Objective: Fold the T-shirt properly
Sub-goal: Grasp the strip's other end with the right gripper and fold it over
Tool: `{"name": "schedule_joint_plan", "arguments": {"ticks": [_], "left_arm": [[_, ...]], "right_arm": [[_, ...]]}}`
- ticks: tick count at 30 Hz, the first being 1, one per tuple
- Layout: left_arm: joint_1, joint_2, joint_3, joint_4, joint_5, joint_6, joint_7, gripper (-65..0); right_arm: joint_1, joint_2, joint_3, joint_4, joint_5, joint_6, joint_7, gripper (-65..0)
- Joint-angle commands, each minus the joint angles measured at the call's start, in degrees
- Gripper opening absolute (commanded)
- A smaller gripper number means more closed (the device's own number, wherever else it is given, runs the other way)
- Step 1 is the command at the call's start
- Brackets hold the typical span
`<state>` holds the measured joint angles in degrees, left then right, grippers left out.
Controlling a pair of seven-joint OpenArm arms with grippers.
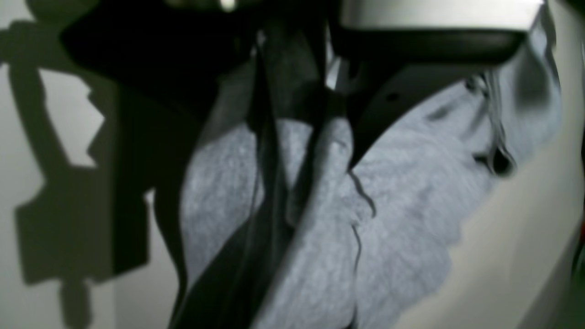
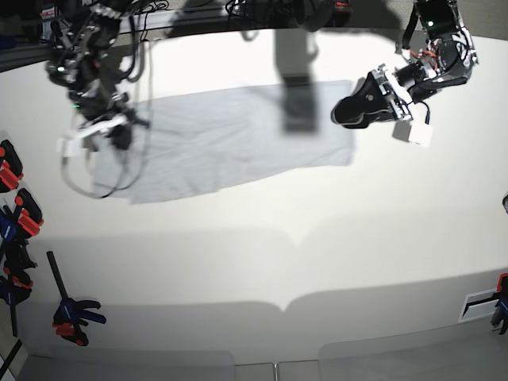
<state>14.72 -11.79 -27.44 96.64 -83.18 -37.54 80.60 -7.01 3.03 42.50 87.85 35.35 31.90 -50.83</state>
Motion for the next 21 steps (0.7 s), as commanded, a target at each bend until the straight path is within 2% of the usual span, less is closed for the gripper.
{"name": "schedule_joint_plan", "arguments": {"ticks": [1, 2, 3, 5, 6, 11, 14, 15, 18, 20, 21], "left_arm": [[-0.4, -0.4, -0.3, 0.9, -1.8, -0.3, -0.6, -35.1], [-0.4, -0.4, -0.3, 0.9, -1.8, -0.7, -0.6, -35.1], [-0.4, -0.3, -0.3, 0.9, -0.3, -1.1, -3.2, -35.1], [-0.3, 0.1, -0.3, 0.8, 9.7, -1.3, -9.5, -35.2], [-0.3, 0.5, -0.3, 0.8, 12.6, -1.0, -11.6, -35.2], [-0.3, 3.8, -0.2, 0.8, 17.3, -0.6, -12.1, -35.2], [-0.3, 5.7, -0.2, 0.8, 23.2, -0.6, -12.1, -35.2], [-0.3, 6.3, -0.2, 0.8, 26.1, 0.0, -12.4, -36.0], [-0.2, 7.5, -0.2, 0.8, 36.8, 6.8, -16.4, -38.4], [-0.3, 7.6, -0.2, 0.8, 39.7, 8.9, -17.5, -39.0], [-0.3, 7.6, -0.2, 0.8, 39.6, 8.9, -17.5, -39.0]], "right_arm": [[1.6, 0.7, 1.5, 1.2, 1.2, 0.9, 0.0, -65.0], [2.5, 0.6, 2.9, 1.5, 1.2, 2.1, -1.6, -65.0], [3.2, 0.6, 3.5, 1.8, 1.2, 3.5, -3.1, -65.0], [3.5, 0.7, 3.2, 2.7, 1.8, 4.7, -3.7, -65.0], [3.5, 0.7, 2.6, 3.1, 2.7, 4.8, -3.7, -65.0], [3.4, 0.6, -4.3, 6.5, 3.1, 7.9, -4.9, -65.0], [3.5, 0.6, -11.8, 10.1, 6.4, 8.1, -11.6, -65.0], [3.4, 0.5, -14.8, 11.2, 8.2, 8.1, -14.6, -65.0], [3.3, -0.3, -23.3, 14.4, 11.6, 8.1, -19.8, -65.0], [3.3, -1.3, -28.3, 16.3, 11.6, 8.1, -20.9, -65.0], [3.3, -1.7, -30.5, 17.0, 11.6, 8.1, -20.9, -65.0]]}}
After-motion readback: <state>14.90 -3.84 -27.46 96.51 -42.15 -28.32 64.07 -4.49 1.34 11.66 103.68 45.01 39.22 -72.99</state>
